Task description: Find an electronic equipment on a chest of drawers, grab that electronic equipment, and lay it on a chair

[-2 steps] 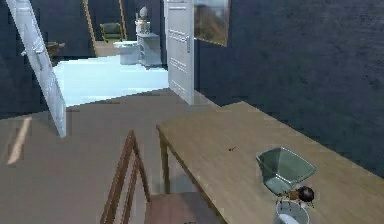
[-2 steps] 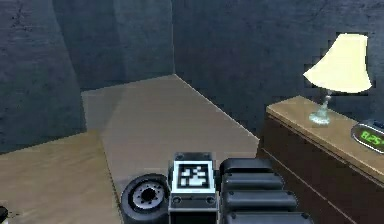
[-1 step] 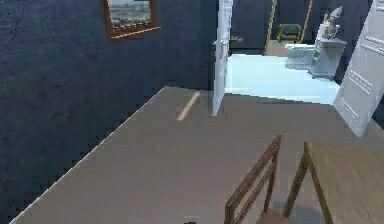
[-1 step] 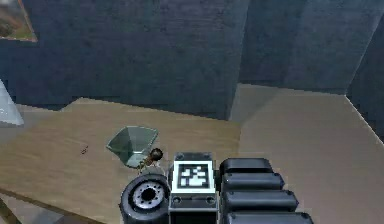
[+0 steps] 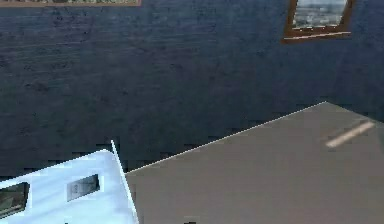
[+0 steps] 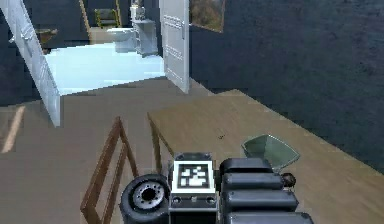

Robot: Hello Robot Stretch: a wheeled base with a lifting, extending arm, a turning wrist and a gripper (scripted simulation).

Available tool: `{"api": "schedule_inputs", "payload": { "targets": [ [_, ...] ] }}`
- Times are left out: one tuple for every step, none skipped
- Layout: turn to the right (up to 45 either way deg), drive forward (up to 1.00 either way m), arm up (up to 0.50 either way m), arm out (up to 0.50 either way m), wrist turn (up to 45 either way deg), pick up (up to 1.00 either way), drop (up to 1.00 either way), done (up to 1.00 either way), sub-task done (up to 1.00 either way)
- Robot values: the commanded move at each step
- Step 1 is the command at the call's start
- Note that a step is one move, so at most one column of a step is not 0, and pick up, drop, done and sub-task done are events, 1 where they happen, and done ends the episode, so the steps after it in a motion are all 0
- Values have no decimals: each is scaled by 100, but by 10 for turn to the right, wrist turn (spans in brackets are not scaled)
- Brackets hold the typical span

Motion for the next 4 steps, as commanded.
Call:
{"api": "schedule_inputs", "payload": {
  "targets": [
    [-210, 0, 0, 0, 0, 0, 0, 0, 0],
    [0, 0, 0, 26, 0, 0, 0, 0, 0],
    [0, 0, 0, 0, 450, 0, 0, 0, 0],
    [0, 0, 0, 0, 450, 0, 0, 0, 0]
  ]
}}
